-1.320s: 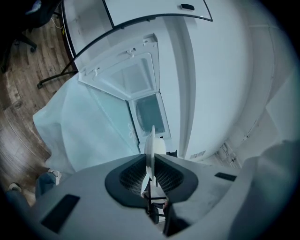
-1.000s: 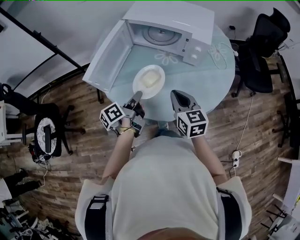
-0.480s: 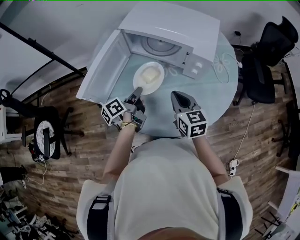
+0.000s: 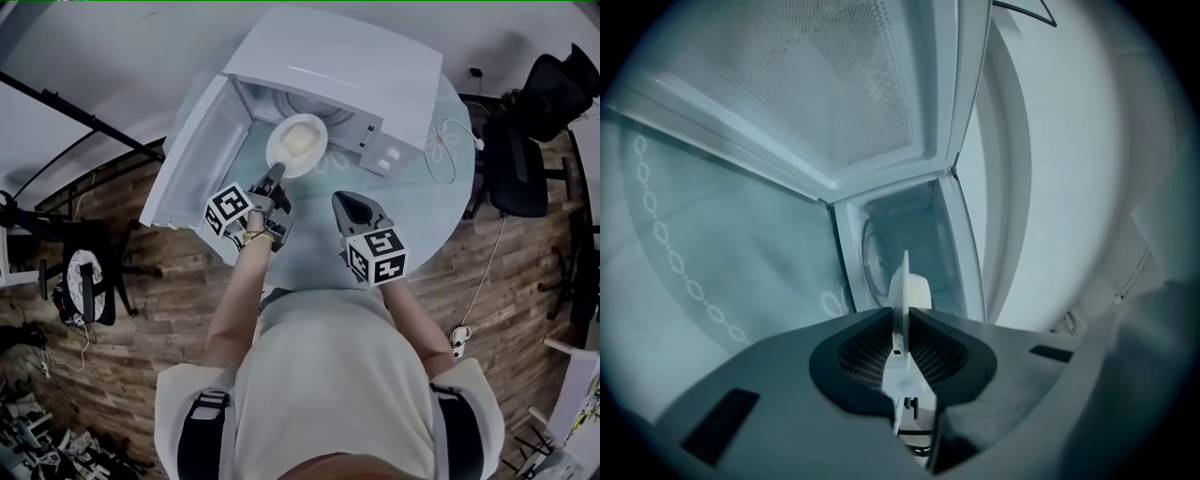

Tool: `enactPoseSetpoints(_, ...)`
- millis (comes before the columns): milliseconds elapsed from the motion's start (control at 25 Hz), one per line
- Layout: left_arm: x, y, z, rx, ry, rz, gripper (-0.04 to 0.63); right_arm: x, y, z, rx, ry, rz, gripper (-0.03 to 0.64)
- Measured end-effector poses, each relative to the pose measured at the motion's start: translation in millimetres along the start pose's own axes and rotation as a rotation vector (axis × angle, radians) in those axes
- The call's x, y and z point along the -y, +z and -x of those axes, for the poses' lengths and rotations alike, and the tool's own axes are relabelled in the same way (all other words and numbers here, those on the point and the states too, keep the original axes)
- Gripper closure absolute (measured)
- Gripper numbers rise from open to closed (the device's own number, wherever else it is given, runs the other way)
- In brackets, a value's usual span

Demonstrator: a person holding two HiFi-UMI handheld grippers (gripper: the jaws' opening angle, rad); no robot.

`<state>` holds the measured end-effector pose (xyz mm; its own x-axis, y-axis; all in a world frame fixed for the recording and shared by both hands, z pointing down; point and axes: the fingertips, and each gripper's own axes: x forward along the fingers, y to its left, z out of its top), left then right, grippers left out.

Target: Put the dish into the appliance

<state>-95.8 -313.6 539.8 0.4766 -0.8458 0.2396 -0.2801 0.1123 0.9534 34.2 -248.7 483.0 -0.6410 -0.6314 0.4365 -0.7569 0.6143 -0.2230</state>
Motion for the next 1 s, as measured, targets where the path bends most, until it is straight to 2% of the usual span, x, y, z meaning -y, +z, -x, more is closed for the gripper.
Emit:
enactPoseSetpoints(480,-24.7,22.4,-74.5,0.011,0.035,0.072,0.548,12.9,-1.4,-11.6,-0.026,0.028,-0.017,0.612)
enactPoseSetpoints(1000,-38.9,37.9,-118.8,0.038,0.059,0.123,0.549,23.2,-7.7,-24.3,-0.055,0.041,-0.051,0.612)
